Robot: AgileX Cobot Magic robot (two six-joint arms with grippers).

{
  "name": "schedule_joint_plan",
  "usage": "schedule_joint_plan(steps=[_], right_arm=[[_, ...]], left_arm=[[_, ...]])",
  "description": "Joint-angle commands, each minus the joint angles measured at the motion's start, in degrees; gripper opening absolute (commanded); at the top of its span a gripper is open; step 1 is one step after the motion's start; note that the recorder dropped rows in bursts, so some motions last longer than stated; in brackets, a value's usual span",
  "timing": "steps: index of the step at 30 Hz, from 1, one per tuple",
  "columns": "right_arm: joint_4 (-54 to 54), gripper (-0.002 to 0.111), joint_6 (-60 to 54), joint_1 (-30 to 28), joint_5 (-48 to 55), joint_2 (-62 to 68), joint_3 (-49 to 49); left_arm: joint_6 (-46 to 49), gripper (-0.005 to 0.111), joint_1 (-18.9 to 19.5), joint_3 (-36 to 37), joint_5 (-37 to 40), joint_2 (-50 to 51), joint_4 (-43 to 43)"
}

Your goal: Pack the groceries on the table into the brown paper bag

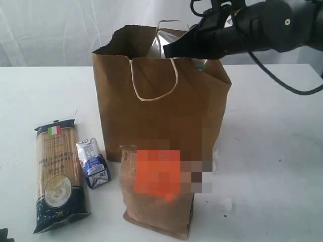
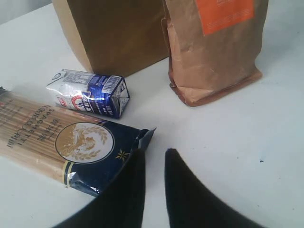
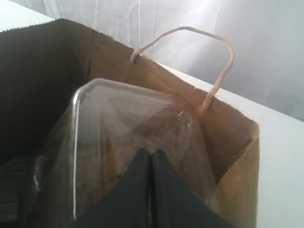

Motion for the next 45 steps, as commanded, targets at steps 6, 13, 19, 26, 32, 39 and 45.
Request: schedule_joint_plan(steps=[6, 13, 19, 26, 32, 39, 45], right_arm=[[-4.41, 0.0, -0.9, -6.27, 5.72, -3.28, -0.49], [6.34, 0.0, -0.65, -9.21, 10.88, -0.98, -1.42], [11.75, 0.0, -3.23, -9.3, 15.68, -0.57, -4.5], [13.88, 0.0, -3.59, -10.99, 16.85, -0.09, -4.87], [16.45, 0.0, -6.51, -10.99, 17.19, 2.32, -4.87], [22.44, 0.0, -11.85, -10.88, 17.27, 4.42, -4.91], [27.62, 0.0, -17.44, -9.86, 17.74, 4.49, -5.13]], left_arm=[[0.07, 0.021, -0.35, 0.2, 0.26, -0.28, -0.2], [0.07, 0.021, -0.35, 0.2, 0.26, -0.28, -0.2], [0.07, 0.021, -0.35, 0.2, 0.26, -0.28, -0.2], [0.07, 0.021, -0.35, 0.2, 0.26, -0.28, -0.2], [0.07, 0.021, -0.35, 0.2, 0.26, -0.28, -0.2], [0.07, 0.021, -0.35, 0.2, 0.26, -0.28, -0.2], [0.07, 0.021, -0.35, 0.2, 0.26, -0.28, -0.2]])
